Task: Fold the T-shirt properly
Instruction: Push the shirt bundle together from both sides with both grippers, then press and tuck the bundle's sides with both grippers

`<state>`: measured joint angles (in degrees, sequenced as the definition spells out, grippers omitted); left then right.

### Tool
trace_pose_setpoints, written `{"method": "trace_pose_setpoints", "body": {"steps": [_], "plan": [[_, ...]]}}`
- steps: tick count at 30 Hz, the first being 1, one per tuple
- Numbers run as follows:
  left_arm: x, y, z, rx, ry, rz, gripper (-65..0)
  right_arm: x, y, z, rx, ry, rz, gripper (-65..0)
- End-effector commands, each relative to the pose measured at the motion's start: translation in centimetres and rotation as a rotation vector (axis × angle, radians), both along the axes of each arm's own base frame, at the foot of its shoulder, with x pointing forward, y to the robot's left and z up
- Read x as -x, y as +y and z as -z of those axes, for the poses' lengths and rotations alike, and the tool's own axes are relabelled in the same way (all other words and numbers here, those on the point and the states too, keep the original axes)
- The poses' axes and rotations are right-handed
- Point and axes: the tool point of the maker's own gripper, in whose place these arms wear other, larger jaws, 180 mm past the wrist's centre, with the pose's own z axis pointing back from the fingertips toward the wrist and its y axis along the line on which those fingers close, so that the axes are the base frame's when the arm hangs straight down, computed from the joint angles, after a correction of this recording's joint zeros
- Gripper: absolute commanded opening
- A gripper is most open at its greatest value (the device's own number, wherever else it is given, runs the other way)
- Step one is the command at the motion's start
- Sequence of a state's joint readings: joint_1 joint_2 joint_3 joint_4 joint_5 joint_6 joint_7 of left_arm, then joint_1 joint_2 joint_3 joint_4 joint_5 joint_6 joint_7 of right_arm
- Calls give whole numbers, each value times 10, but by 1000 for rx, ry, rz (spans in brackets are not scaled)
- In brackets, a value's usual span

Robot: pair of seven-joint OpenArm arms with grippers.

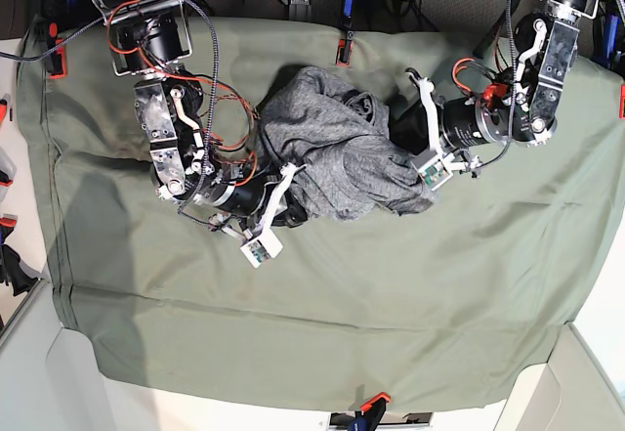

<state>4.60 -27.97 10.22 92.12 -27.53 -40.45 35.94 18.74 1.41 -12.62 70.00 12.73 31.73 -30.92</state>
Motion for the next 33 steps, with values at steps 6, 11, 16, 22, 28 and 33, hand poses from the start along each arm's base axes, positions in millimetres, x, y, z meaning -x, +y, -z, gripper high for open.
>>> {"method": "trace_pose_setpoints", "body": {"steps": [6, 11, 16, 22, 28, 33], "plan": [[-56, 27, -17, 13, -83, -83, -531, -13, 3, -19, -30, -53, 6, -650], [-94, 37, -21, 42, -99, -149, -531, -15, 1, -19, -29, -50, 24, -650], [-119, 28, -14, 56, -44, -179, -531, -12, 2, -16, -37, -31, 25, -650], [-117, 52, -31, 111, -12, -216, -530, 11, 8, 0, -92, 40, 30, -650], [-95, 90, -44, 18, -15, -195, -529, 52, 27, 16, -211, 145, 24, -650], [-74, 100, -49, 10, -3, -173, -529, 80, 53, 13, -280, 176, 15, -650]]}}
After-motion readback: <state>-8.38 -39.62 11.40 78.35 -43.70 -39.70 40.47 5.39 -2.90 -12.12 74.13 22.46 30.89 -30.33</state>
